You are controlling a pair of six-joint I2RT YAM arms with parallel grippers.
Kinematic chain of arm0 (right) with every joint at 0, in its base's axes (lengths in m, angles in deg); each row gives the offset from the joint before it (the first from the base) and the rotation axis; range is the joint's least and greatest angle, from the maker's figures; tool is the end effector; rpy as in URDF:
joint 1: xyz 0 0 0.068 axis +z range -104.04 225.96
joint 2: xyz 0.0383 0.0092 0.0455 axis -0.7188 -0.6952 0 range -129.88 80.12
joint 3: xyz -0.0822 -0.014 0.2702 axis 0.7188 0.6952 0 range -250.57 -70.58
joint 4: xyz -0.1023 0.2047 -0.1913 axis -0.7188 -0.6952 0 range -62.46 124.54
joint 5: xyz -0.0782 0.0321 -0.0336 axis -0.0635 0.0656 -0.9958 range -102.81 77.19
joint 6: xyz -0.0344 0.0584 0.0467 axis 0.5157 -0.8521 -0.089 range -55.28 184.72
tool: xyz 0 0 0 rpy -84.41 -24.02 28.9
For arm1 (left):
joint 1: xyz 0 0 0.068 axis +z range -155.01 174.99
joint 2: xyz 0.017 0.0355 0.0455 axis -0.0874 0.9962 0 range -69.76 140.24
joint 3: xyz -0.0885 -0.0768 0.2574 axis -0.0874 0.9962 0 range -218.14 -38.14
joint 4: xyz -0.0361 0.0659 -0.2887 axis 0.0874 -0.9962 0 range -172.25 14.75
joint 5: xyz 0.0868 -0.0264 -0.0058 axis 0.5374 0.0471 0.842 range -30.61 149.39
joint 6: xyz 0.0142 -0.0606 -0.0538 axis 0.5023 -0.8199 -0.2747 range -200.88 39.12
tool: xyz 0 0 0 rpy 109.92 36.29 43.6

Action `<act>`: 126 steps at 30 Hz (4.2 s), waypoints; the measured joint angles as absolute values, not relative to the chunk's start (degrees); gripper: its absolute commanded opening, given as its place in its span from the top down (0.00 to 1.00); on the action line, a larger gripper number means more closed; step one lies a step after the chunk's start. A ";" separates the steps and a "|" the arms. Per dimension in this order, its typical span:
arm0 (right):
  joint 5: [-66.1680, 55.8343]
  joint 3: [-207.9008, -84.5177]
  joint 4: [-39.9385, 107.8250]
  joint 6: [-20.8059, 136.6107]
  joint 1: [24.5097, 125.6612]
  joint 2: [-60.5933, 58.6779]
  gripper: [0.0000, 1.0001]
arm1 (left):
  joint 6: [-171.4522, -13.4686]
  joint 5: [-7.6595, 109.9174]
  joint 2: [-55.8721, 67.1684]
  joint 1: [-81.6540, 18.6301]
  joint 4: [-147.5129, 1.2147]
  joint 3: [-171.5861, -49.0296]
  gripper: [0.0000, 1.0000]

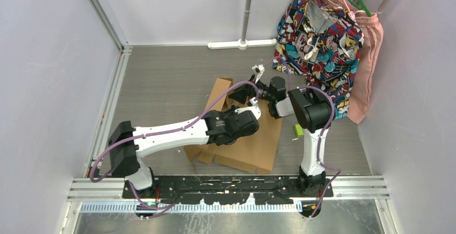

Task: Fold the paper box

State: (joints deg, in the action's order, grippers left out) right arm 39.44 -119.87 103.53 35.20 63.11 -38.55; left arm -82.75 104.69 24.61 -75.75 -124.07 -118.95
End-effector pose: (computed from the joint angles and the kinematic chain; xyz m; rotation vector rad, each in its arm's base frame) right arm 0.3900 0.1797 0.1088 -0.5913 1.6431 1.3247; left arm 0.1763 -0.3502 0.2686 1.0907 2.0023 0.4327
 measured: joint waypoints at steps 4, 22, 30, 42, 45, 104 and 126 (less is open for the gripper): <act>39.05 -119.74 103.55 34.74 63.02 -38.53 0.05 | -82.25 104.67 24.61 -75.75 -123.50 -118.39 0.98; 28.80 -114.10 83.05 29.43 57.18 -15.42 0.11 | -81.92 106.39 24.61 -75.71 -122.28 -117.21 0.85; 26.02 -114.34 66.13 27.94 58.80 -14.13 0.23 | -81.94 108.03 24.76 -75.75 -122.78 -117.21 0.84; 18.66 -113.45 35.23 33.69 73.55 -3.75 0.67 | -81.90 108.25 24.76 -75.77 -122.74 -117.32 0.87; 16.71 -110.08 35.18 32.55 77.27 -0.23 0.72 | -81.90 108.25 24.76 -75.77 -122.56 -117.32 0.87; -26.63 -88.33 46.48 3.64 88.83 9.40 0.75 | -102.38 63.40 36.00 -13.11 -129.43 -125.62 0.50; -23.18 -87.79 47.79 6.46 87.28 10.21 0.62 | -101.48 53.67 39.10 -6.40 -123.59 -119.33 0.50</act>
State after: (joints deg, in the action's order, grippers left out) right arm -23.18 -87.79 47.79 6.46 87.28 10.21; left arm -101.48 53.67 39.10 -6.40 -123.59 -119.33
